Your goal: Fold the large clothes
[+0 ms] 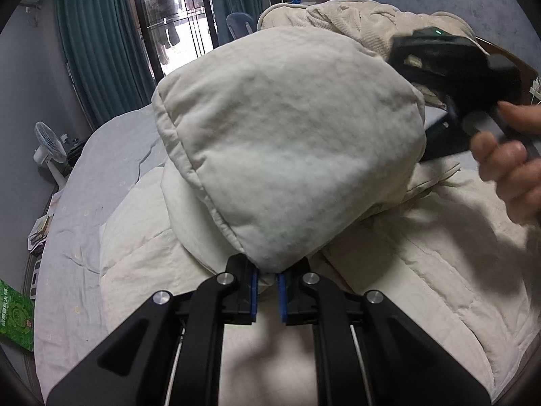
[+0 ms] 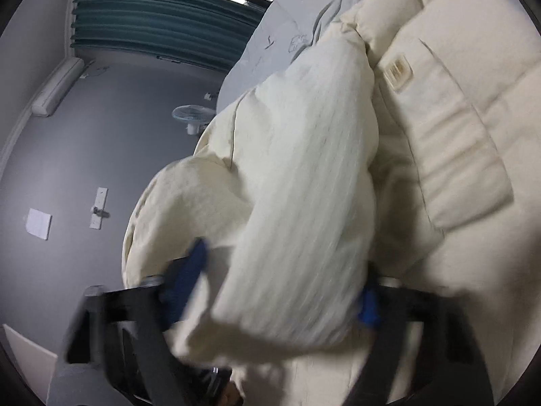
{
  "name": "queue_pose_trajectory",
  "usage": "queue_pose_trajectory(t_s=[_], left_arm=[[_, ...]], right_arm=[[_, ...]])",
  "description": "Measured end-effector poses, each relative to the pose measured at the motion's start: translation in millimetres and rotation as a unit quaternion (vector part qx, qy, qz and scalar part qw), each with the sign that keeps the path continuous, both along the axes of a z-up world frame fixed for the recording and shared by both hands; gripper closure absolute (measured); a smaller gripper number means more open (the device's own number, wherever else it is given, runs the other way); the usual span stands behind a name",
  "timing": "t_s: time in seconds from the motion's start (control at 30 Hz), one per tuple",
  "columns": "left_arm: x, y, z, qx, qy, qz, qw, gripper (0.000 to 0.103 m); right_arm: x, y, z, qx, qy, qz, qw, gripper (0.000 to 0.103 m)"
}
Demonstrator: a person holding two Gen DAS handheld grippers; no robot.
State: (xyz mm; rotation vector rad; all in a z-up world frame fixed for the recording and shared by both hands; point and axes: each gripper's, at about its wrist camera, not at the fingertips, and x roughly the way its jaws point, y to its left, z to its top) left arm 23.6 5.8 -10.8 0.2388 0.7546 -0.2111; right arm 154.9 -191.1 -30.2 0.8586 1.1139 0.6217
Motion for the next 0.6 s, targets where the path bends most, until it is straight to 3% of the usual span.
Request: queue_pose_trajectory(t_s=[0.03, 0.1, 0.2, 0.27, 0.37, 0.47, 0.6], left_arm=[[-0.2, 1.0, 0.3, -0.001, -0.001, 0.0, 1.0, 0.097], [0.0, 2.6, -0.1, -0.003, -0.002, -0.002, 1.0, 0.097], [0.4, 1.5, 2.6, -0.007, -0.007, -0.006, 0.9999, 0.097], [0.7, 0.7, 4.4, -0.017, -0.008, -0.009, 0.9998, 0.097], [1.7, 2.1, 2.9, -0.021, -0.004, -0.009, 0.9997, 0.097], [4.3, 7.2, -2.5, -0.036, 0.018, -0.002, 0.9992, 0.092], [0.9, 20.6, -2.6, -0.099, 0.067, -0.003, 0.9928, 0.087]], right_arm=[[4.4, 1.5, 6.3, -0.001, -0.012, -0.001, 1.0, 0.078], [10.2, 2.0, 23.0, -0.006, -0.041, -0.004, 0.999, 0.083], [9.6, 3.6, 53.5, -0.012, -0.112, 0.0, 0.994, 0.085], [4.9, 6.4, 69.1, -0.025, -0.177, 0.007, 0.984, 0.086], [-2.8, 7.2, 63.8, -0.06, -0.241, 0.016, 0.969, 0.087], [-9.7, -3.6, 36.3, -0.069, -0.255, 0.022, 0.964, 0.087], [-16.5, -13.5, 3.3, -0.092, -0.225, 0.03, 0.97, 0.088]])
